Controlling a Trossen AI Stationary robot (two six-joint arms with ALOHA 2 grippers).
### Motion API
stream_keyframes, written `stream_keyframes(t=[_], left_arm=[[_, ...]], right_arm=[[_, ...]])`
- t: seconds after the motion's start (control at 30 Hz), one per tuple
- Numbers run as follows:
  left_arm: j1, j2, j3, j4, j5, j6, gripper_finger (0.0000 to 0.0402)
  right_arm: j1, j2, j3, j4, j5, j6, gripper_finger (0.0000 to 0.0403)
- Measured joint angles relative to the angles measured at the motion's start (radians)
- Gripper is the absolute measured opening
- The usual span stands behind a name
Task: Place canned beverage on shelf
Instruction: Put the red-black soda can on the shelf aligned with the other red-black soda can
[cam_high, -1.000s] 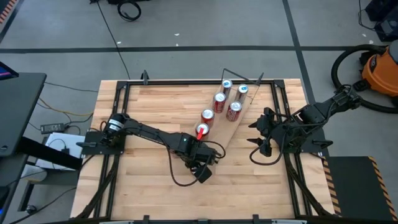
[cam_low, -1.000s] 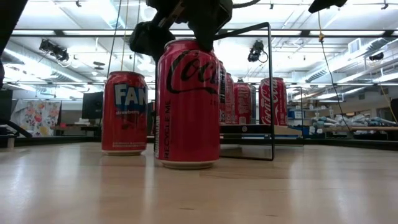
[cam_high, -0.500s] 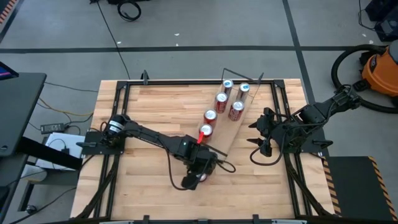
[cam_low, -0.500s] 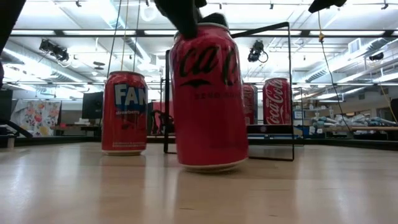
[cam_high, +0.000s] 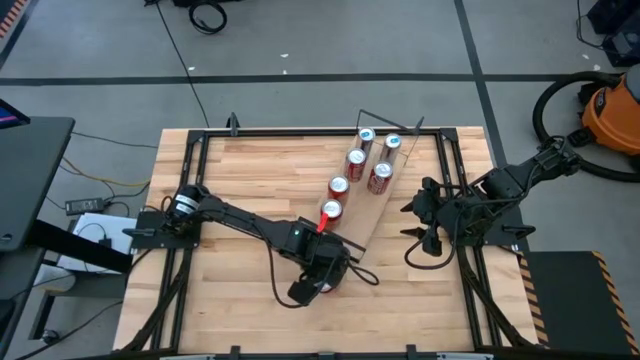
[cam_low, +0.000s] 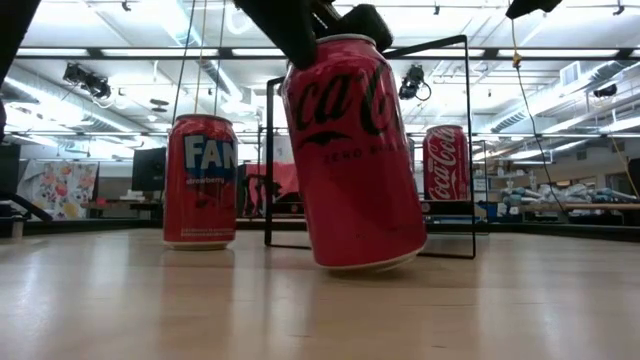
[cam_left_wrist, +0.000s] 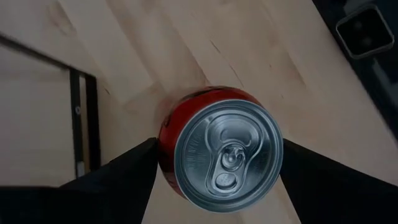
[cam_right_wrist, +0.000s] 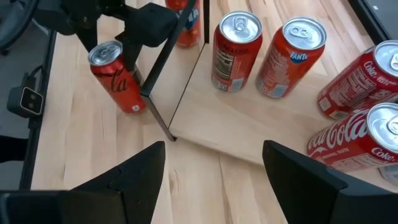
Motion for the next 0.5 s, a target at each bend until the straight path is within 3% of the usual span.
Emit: stream_keyframes(t=[0.23, 0.5], left_arm=[[-0.001, 0.000, 0.000, -0.005, 0.006, -0.219, 0.0316], [0.000, -0.001, 0.000, -0.051, 0.003, -0.849, 0.0316]], right_arm=[[0.000, 0.000, 0.000, 0.000, 0.005, 0.000, 0.0279], [0.000, 0.000, 0.000, 0.000, 0.012, 0.023, 0.0279]])
